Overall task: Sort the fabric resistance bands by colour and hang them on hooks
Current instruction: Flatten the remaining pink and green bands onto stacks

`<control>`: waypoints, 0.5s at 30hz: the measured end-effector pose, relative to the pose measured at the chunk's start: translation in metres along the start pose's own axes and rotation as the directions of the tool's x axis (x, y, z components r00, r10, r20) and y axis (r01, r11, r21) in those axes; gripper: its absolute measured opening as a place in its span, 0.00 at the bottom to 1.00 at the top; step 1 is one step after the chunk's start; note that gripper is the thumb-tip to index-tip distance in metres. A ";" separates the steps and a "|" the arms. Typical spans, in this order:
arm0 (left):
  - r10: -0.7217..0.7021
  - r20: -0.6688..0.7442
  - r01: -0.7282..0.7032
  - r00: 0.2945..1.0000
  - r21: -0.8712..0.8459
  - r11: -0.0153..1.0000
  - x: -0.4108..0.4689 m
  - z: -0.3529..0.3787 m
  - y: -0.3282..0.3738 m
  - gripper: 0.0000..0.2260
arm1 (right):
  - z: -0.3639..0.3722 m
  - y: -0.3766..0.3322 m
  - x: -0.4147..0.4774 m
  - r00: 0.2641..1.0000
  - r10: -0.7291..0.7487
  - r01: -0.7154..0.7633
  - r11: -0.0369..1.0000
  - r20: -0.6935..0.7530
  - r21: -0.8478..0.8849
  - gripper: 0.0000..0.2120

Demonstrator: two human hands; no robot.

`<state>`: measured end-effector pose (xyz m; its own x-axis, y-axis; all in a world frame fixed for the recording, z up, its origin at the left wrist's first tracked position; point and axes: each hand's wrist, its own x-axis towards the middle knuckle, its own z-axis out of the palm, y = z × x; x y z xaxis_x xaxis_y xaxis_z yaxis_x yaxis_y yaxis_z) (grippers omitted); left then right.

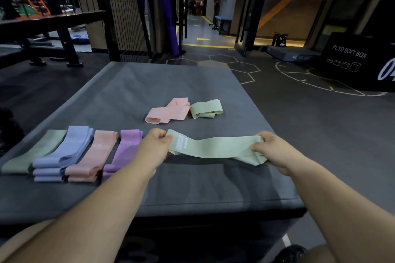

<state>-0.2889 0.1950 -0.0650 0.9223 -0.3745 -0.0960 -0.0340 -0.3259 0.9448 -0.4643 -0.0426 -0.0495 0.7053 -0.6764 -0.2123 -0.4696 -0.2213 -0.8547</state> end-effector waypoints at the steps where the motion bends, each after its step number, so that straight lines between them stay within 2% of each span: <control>1: -0.001 0.002 0.001 1.000 0.006 1.000 0.000 0.000 0.000 0.04 | 0.000 0.000 0.000 1.000 -0.004 0.004 1.000 -0.009 -0.017 0.08; 6: 0.014 0.000 -0.014 1.000 0.006 1.000 -0.003 0.002 0.003 0.04 | -0.001 0.001 0.002 1.000 -0.013 0.013 1.000 -0.003 -0.006 0.10; 13: 0.024 -0.001 -0.024 1.000 0.018 1.000 -0.003 0.001 0.003 0.03 | 0.000 -0.001 -0.001 1.000 0.002 -0.005 0.990 0.019 0.139 0.04; 15: 0.024 0.002 -0.024 1.000 0.021 1.000 -0.003 0.000 0.003 0.03 | 0.001 -0.002 -0.001 0.999 0.033 -0.032 0.972 0.001 0.232 0.04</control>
<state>-0.2920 0.1947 -0.0619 0.9204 -0.3838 -0.0743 -0.0638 -0.3350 0.9400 -0.4640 -0.0408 -0.0478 0.6903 -0.6824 -0.2407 -0.3556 -0.0302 -0.9342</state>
